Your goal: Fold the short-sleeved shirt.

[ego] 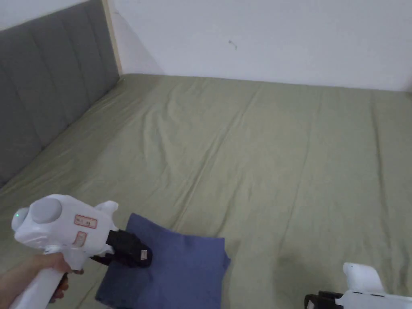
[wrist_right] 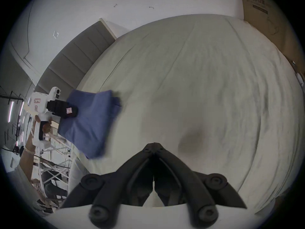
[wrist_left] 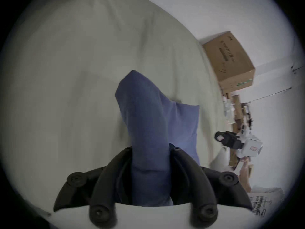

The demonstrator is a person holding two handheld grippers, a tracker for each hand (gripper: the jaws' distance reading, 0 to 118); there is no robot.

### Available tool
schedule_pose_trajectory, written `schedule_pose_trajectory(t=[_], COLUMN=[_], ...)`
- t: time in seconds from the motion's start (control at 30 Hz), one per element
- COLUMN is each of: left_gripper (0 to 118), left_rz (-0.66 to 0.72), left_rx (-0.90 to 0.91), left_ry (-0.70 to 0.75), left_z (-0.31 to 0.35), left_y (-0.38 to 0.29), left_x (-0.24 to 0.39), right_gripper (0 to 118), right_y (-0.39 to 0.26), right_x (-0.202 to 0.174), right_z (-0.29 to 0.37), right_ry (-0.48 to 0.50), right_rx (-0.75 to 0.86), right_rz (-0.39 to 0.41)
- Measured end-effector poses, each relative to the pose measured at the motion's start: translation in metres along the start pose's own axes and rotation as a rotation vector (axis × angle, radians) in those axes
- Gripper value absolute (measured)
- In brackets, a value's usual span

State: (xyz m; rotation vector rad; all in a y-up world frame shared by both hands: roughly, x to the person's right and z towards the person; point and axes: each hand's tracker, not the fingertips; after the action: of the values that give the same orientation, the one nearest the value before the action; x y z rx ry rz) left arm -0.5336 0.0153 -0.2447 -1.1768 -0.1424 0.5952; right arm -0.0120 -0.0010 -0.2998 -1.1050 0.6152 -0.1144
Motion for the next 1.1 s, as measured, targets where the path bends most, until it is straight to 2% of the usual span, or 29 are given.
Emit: schedule_pose_trajectory(t=[0.17,0.3,0.33,0.37,0.4,0.43,0.47,0.5,0.53,0.57,0.67,0.73,0.77,0.83,0.87,0.9,1.03,1.1], left_gripper=[28,31,37,49,66,72,72,96,109,115,114,107,92,12,0,0,0,0], left_rz=[-0.009,-0.103,-0.085,-0.058,-0.041,-0.037,-0.027,-0.009,0.006,0.022,0.055,0.067,0.078,0.089,0.082,0.053,0.042,0.002], left_rx=[-0.046,-0.145,-0.159,-0.138,-0.113,-0.087,-0.053,-0.028,-0.016,0.014,0.04,0.031,0.036,0.08,0.096,0.135,0.212,0.246], left_ry=[0.38,0.699,0.75,0.788,0.829,0.84,0.856,0.842,0.835,0.823,0.758,0.669,0.611,0.527,0.5,0.512,0.316,0.306], left_z=[0.05,0.07,0.072,0.076,0.08,0.083,0.086,0.089,0.092,0.094,0.096,0.092,0.09,0.083,0.076,0.073,0.054,0.047], left_y=[0.028,0.044,0.047,0.049,0.05,0.049,0.047,0.048,0.046,0.044,0.041,0.036,0.034,0.025,0.021,0.014,-0.009,-0.02], left_x=[-0.045,-0.071,-0.078,-0.084,-0.089,-0.09,-0.09,-0.093,-0.09,-0.088,-0.077,-0.064,-0.057,-0.038,-0.027,-0.016,0.037,0.069], right_gripper=[0,0,0,0,0,0,0,0,0,0,0,0,0,0,0,0,0,0], right_y=[0.002,0.003,0.003,0.003,0.003,0.003,0.003,0.003,0.003,0.003,0.003,0.003,0.002,0.001,0.0,-0.001,-0.007,-0.01], right_x=[0.009,0.014,0.015,0.017,0.018,0.019,0.019,0.019,0.019,0.019,0.02,0.02,0.02,0.021,0.022,0.023,0.03,0.037], right_z=[-0.003,-0.005,-0.006,-0.007,-0.009,-0.01,-0.011,-0.011,-0.011,-0.011,-0.011,-0.009,-0.007,-0.003,-0.001,0.002,0.016,0.025], right_ry=[-0.031,-0.048,-0.053,-0.054,-0.054,-0.054,-0.053,-0.054,-0.054,-0.052,-0.044,-0.035,-0.03,-0.022,-0.019,-0.017,-0.006,0.0], right_rx=[-0.001,0.002,0.004,0.004,0.003,0.0,-0.002,-0.005,-0.006,-0.007,-0.002,0.004,0.01,0.018,0.022,0.028,0.053,0.073], right_rz=[-0.029,-0.051,-0.06,-0.068,-0.077,-0.082,-0.084,-0.085,-0.083,-0.08,-0.083,-0.089,-0.09,-0.093,-0.095,-0.097,-0.11,-0.123])
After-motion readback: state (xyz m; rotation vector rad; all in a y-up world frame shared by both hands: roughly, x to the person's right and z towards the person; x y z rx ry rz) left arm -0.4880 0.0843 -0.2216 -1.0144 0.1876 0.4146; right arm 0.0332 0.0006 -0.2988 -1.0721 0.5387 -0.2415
